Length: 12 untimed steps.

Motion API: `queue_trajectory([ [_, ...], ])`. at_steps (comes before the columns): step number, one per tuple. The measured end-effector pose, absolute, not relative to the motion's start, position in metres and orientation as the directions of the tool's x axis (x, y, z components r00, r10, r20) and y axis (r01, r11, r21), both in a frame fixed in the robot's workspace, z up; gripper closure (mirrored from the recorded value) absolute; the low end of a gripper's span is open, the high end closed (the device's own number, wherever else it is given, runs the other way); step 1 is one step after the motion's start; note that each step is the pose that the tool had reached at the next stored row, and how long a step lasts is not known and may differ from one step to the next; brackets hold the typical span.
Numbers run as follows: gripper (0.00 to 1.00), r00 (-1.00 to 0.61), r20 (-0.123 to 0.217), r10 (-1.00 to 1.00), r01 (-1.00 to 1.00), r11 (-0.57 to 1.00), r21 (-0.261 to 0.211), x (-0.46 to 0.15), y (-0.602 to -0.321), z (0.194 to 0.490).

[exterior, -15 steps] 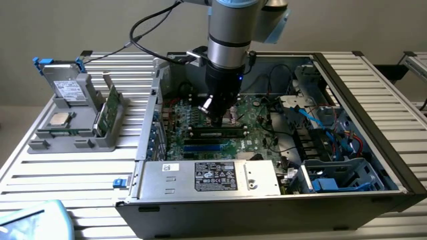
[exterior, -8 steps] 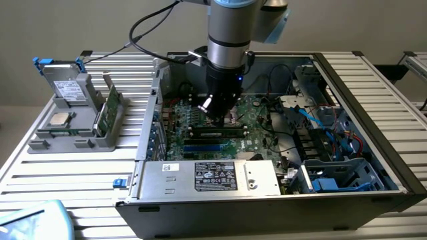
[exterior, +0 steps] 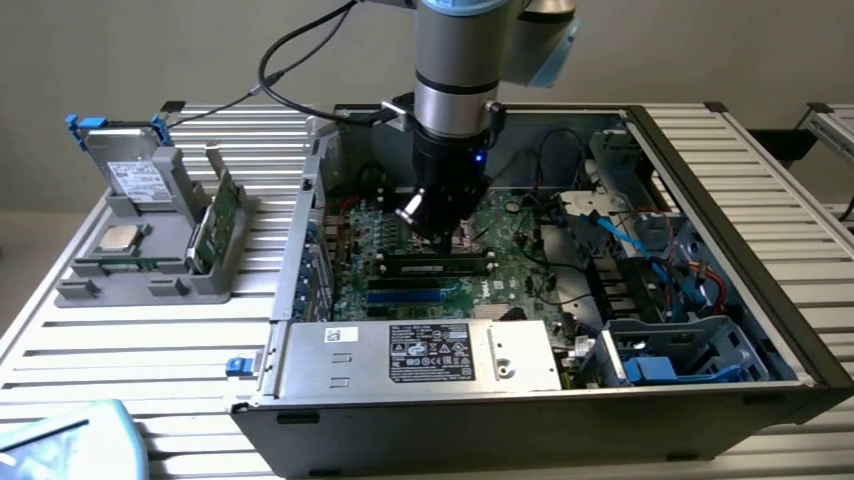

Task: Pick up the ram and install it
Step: 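Press down the ram until it locks into place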

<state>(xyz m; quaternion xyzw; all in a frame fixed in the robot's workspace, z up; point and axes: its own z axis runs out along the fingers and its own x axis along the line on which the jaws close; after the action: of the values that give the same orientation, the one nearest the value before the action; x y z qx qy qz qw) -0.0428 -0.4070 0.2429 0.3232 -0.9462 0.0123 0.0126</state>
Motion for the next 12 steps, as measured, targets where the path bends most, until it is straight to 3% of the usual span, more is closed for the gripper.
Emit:
queue_trajectory([
  [12, 0.89, -0.885, 0.018, -0.465, -0.465, 0.885, -0.024, -0.0428, -0.4071, 0.2422],
])
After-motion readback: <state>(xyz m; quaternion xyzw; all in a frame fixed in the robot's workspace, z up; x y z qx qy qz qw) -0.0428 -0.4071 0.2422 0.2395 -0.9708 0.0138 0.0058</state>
